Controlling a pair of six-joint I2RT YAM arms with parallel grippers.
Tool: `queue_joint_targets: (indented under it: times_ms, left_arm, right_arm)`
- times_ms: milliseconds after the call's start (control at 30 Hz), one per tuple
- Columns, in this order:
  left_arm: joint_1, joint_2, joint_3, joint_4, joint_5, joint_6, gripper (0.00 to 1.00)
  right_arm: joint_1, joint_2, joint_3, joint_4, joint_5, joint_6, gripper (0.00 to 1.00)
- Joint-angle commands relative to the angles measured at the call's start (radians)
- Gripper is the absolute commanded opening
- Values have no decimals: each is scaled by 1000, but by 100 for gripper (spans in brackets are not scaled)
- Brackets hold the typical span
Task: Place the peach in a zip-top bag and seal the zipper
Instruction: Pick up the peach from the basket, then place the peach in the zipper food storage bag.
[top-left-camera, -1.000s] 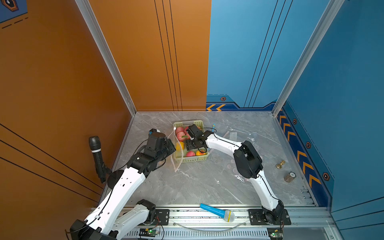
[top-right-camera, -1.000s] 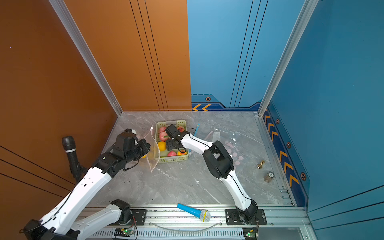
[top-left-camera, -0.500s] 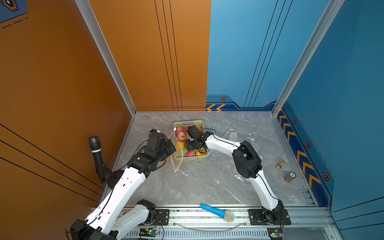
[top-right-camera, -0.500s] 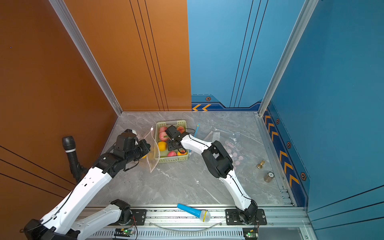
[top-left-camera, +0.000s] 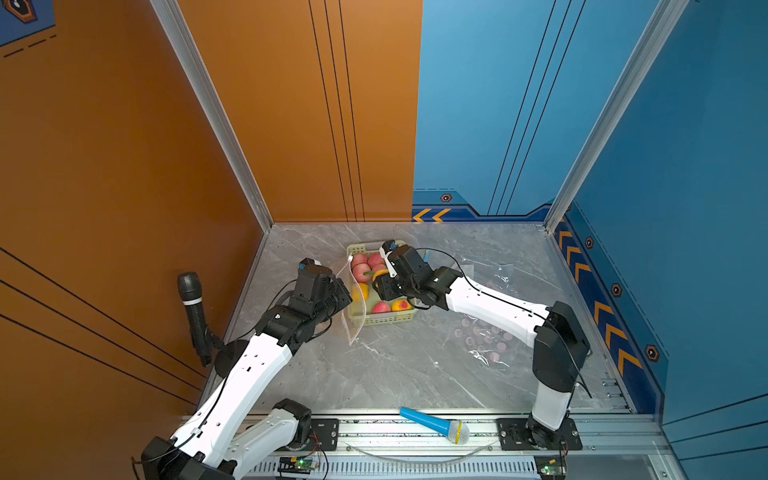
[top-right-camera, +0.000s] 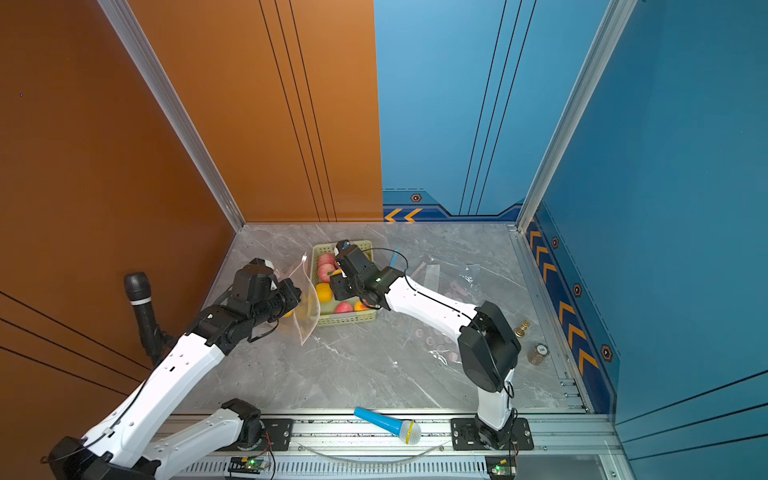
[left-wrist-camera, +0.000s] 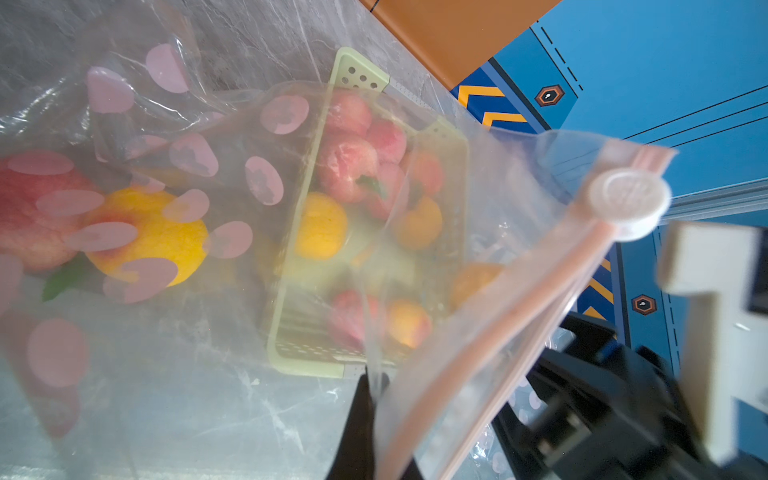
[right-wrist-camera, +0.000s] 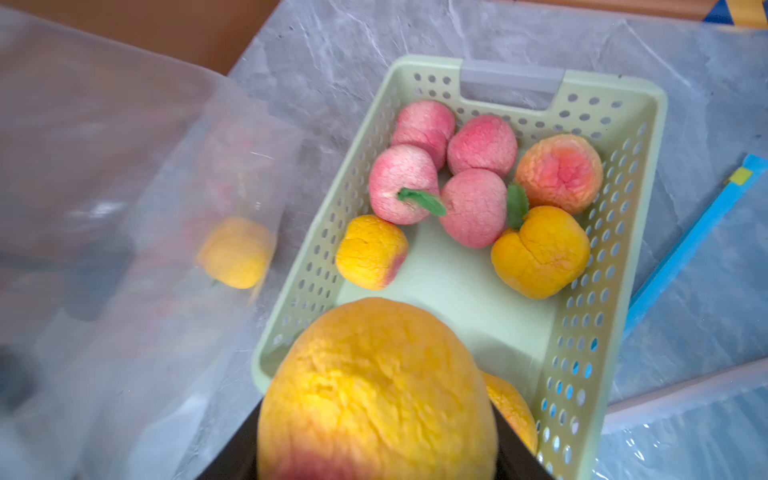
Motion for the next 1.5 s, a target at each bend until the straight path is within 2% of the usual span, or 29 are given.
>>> queue_joint_targets:
  times_ms: [0,233,433,733,1200,1267,1400,1467]
  left_arm:
    - [10,7,5,10,5,6,0]
    - [13,6,10,10,1,6,0]
    - [13,13,19,9,9,5,0]
    - [7,7,28,9,29,9,0]
    - [-45,-44,50,-27,41,21,0]
    - [-60,-45,44,-35,34,18,0]
    - [-65,-47,23,-35,29,3,0]
    - [-66,-50,15,-35,20,-1,0]
  right_arm:
    - [35,-58,-43,28,21,-34,47]
    - [107,-150,-82,43,48,-51,47]
    - [167,-196,-132,123,17,-66,47]
    - [204,-94,-67,121,-2,-98,47]
    - [161,11,-17,100,4,-63,47]
    - [158,16,-3,95,-6,-63,53]
    - [158,23,21,77,-24,-72,73]
    - [159,18,16,71,-25,-76,79]
